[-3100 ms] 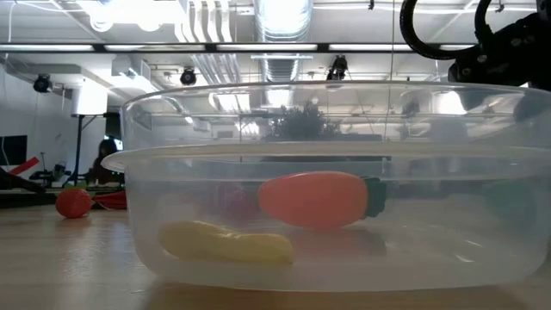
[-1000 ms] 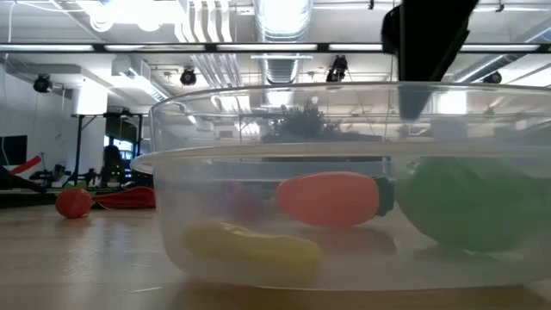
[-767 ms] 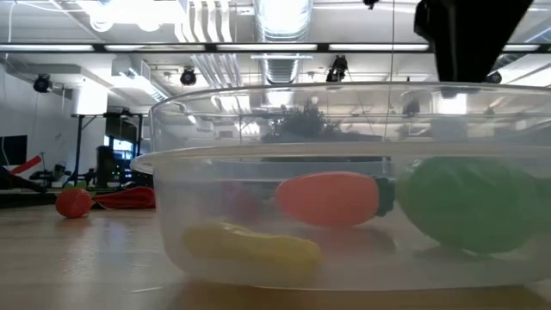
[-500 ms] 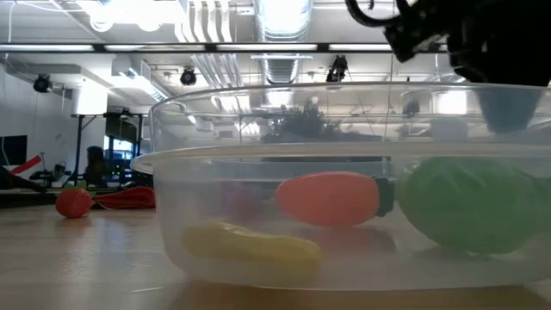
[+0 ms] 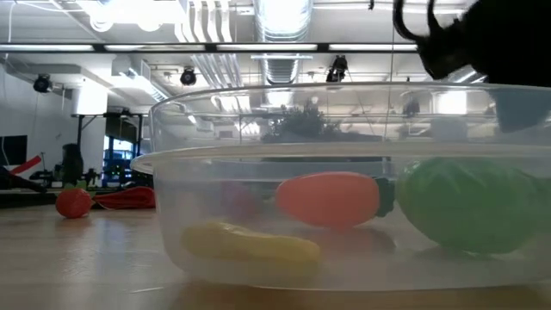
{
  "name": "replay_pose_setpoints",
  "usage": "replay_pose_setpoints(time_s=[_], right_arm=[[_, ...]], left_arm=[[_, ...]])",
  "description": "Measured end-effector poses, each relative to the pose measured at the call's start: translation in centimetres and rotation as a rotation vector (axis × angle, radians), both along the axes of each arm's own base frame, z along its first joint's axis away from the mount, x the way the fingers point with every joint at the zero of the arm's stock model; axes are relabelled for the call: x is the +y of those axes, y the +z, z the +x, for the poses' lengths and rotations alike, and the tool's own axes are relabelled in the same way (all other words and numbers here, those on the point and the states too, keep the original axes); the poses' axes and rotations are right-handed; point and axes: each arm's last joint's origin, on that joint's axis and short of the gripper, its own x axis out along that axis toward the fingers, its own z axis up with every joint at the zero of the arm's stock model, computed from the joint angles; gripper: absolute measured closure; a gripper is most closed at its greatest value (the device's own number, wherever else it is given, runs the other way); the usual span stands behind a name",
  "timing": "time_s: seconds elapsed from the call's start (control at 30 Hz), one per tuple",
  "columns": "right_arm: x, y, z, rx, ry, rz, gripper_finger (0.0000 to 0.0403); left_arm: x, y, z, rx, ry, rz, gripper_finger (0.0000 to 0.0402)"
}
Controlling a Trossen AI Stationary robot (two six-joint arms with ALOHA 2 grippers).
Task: Pick and placing Produce into tupperware
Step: Put the green apple into the transparent bin
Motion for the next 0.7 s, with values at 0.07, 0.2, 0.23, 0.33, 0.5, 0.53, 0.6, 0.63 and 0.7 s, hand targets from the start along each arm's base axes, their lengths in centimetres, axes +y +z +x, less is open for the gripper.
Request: replay_pose_setpoints(time_s=[0.07,0.2,0.23,0.33,0.5,0.53,0.6,0.63,0.7], right_arm=[[-0.4,-0.7,-0.7,0.026,-0.015,-0.01,0.0078],[-0.3,-1.3,-0.8,-0.005,-0.013,0.036,0.0078],[-0.2,-1.5,-0.7,-0.012,-0.01,0.048,0.0078],[-0.1,-2.1,-0.5,-0.024,-0.007,0.057,0.0078],[0.0,-3.2,-0.4,0.007,0.019,0.044,0.0078],[0.0,-3.4,-0.3,0.011,0.028,0.041,0.0078],[0.0,-3.8,0.0,0.014,0.033,0.038,0.0078],[0.0,-4.0,0.1,0.013,0.034,0.038,0.0078],[-0.2,-4.4,0.6,0.004,0.036,0.039,0.0078]], left_arm=[[0.0,0.0,0.0,0.0,0.0,0.0,0.0162],[0.0,0.0,0.0,-0.001,0.007,-0.008,0.0162],[0.0,0.0,0.0,-0.001,0.011,-0.012,0.0162],[0.1,0.0,0.1,-0.001,0.015,-0.014,0.0162],[0.1,0.0,0.1,-0.002,0.018,-0.015,0.0162],[0.1,0.0,0.1,-0.002,0.018,-0.015,0.0162],[0.1,0.0,0.1,-0.001,0.019,-0.016,0.0162],[0.1,0.0,0.1,-0.002,0.019,-0.016,0.0162],[0.1,0.0,0.1,-0.001,0.02,-0.017,0.0162]])
